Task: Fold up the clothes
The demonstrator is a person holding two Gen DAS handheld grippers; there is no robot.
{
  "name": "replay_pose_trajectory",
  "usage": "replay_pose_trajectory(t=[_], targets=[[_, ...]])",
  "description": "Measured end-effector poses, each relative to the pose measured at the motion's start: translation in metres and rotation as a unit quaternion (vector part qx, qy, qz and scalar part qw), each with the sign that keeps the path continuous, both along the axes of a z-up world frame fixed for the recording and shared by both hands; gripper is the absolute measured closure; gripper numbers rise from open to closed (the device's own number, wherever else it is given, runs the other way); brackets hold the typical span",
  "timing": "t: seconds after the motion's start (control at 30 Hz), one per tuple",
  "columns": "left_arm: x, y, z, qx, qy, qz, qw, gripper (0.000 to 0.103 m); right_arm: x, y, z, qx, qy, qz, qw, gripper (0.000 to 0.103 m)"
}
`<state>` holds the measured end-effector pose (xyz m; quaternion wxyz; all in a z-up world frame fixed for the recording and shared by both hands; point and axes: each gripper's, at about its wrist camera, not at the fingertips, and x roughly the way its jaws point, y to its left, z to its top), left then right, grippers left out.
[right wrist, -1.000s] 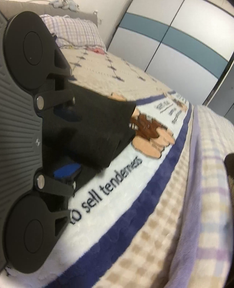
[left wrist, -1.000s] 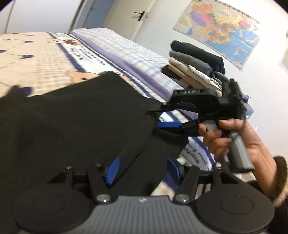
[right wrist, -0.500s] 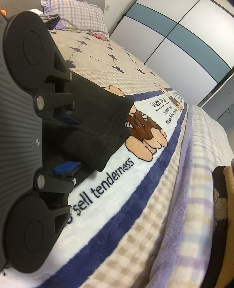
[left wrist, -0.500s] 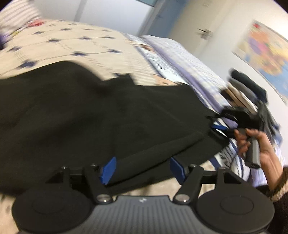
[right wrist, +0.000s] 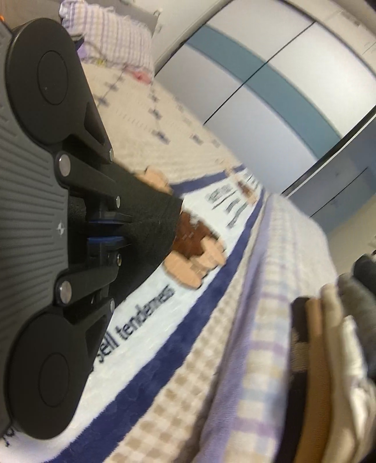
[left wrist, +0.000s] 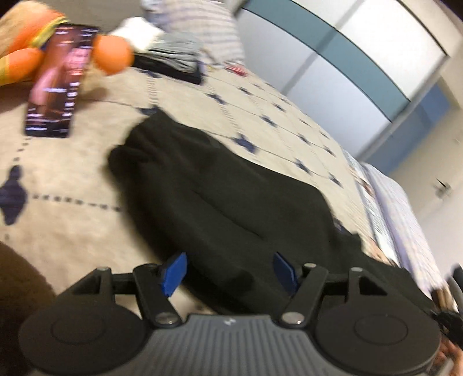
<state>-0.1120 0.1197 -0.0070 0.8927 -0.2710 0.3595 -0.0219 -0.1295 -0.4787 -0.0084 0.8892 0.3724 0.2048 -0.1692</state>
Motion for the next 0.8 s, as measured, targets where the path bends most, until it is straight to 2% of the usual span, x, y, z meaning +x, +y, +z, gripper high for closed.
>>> replay_pose_trajectory(t=[0.1,0.2,0.27,0.3,0.37,0.43,0.53,0.63,0.8], targets=[[0.01,0.009,-0.009,-0.016,0.01,0.027,0.9995,0.04,-0.015,0.01,0.014,-0.026,-0.013,-0.005,1.0,0.094],[0.015,0.017,-0.014,-0.027,0.008,0.05,0.9984,0.05,-0.036,0.019,0.018,-0.05,0.011,-0.021,0.998,0.094],[0.017,0.02,-0.017,-0.032,0.008,0.064,0.9974,0.063,-0.05,0.018,0.013,-0.044,0.028,-0.031,0.998,0.094],[0.018,0.022,-0.019,-0.035,0.009,0.07,0.9969,0.066,-0.056,0.016,0.009,-0.038,0.034,-0.034,0.998,0.094],[0.019,0.025,-0.024,-0.05,0.009,0.073,0.996,0.082,-0.065,0.014,0.0,-0.038,0.049,-0.033,0.998,0.094],[0.022,0.029,-0.027,-0.062,0.004,0.073,0.9954,0.09,-0.067,0.014,-0.01,-0.051,0.074,-0.023,0.996,0.094],[0.021,0.037,-0.027,-0.085,-0.01,0.081,0.9931,0.093,-0.064,0.015,-0.022,-0.073,0.1,-0.005,0.992,0.094],[0.02,0.043,-0.017,-0.097,-0.03,0.087,0.991,0.093,-0.065,0.018,-0.022,-0.093,0.09,0.007,0.992,0.095],[0.014,0.054,-0.006,-0.098,-0.059,0.087,0.9896,0.093,-0.064,0.02,-0.026,-0.101,0.114,0.019,0.988,0.095]])
